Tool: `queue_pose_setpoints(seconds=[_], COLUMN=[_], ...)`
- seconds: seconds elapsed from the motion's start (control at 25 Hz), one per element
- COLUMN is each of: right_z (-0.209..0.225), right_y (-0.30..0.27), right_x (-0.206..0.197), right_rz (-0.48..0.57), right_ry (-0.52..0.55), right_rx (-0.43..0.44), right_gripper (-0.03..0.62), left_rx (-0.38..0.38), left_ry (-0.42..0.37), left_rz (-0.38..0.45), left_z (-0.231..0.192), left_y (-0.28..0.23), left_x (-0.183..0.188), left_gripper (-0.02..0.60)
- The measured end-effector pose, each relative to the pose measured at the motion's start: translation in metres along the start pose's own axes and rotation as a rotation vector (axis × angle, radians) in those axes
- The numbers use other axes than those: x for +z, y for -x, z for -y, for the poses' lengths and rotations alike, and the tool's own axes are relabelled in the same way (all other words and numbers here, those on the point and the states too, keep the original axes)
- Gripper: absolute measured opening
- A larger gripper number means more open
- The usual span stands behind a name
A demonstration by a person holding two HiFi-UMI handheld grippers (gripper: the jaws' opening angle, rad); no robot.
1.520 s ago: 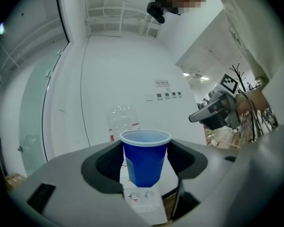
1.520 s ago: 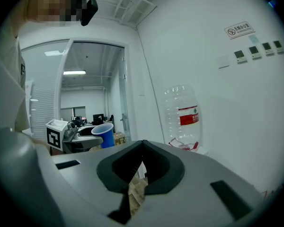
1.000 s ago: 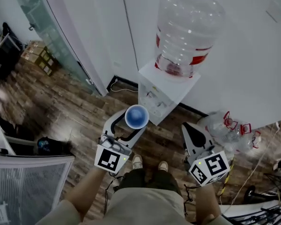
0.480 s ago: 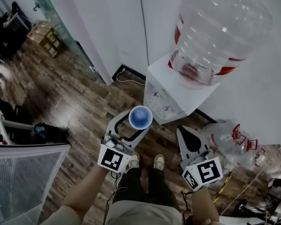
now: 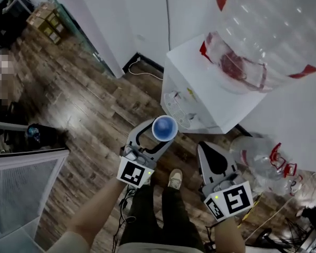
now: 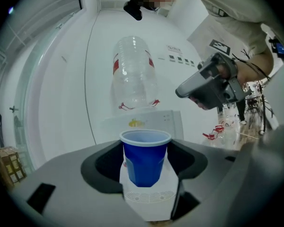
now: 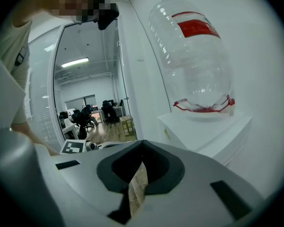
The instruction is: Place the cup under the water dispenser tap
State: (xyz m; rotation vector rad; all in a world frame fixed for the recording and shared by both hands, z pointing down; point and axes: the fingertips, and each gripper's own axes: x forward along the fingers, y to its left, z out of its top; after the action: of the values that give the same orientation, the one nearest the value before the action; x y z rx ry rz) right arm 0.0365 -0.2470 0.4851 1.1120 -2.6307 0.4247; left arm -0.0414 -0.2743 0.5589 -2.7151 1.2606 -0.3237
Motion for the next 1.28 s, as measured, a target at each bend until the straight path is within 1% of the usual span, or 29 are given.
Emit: queue_pose_setpoints(seconds=[0.16, 0.2, 0.32, 0.44, 0.68, 0.76, 0.88, 1.04, 1.12, 1.28], right_z=[0.003, 0.003, 0.003, 0.006, 0.016, 0.021, 0.028, 0.039, 0.046, 0.054], right_y=[-0.012, -0.015, -0.023, -0.029, -0.041, -0.043, -0.044, -0.047, -0.05, -0.058], right_x=[-0.032, -0.04, -0.065, -0.088, -0.121, -0.134, -0.155, -0.169, -0.174, -0.183], right_rz=[-0.045, -0.052, -0.061, -0.069, -0.077, -0.088, -0.123, -0.145, -0.137, -0.123], right_ry=[0.109, 0.121, 0.115, 0.11, 0.113, 0.105, 0.094, 0.071, 0.039, -0.037], right_rx=[0.005, 0.013, 0.04, 0.041, 0.041, 0.038, 0.024, 0.014, 0.003, -0.011], right_gripper=[0.006, 0.006, 0.006, 0.006, 0.006, 0.006, 0.006, 0.006, 0.006, 0.006], left_rx=[0.007, 0.01, 0.009, -0.009, -0.039, -0.058, -0.086, -0.091, -0.094, -0.092], left_ry=[0.046, 0.053, 0.069, 0.088, 0.112, 0.118, 0.126, 0.134, 0.145, 0.166], left_rz=[0.005, 0.007, 0.001, -0.003, 0.014, 0.006, -0.029, -0.019, -0.014, -0.034], left_z=[0.013, 0.015, 0.022, 0.033, 0.052, 0.06, 0.072, 0.073, 0.075, 0.077], left_y=[-0.014, -0.018, -0.033, -0.05, -0.091, -0.105, -0.121, -0.14, -0.147, -0.153], left_x=[-0.052, -0.064, -0.098, -0.13, -0.181, -0.196, -0.217, -0.231, -0.239, -0.257], left_gripper=[0.293, 0.293, 0.293, 0.293, 0.293, 0.293, 0.293, 0.293, 0.291, 0.291])
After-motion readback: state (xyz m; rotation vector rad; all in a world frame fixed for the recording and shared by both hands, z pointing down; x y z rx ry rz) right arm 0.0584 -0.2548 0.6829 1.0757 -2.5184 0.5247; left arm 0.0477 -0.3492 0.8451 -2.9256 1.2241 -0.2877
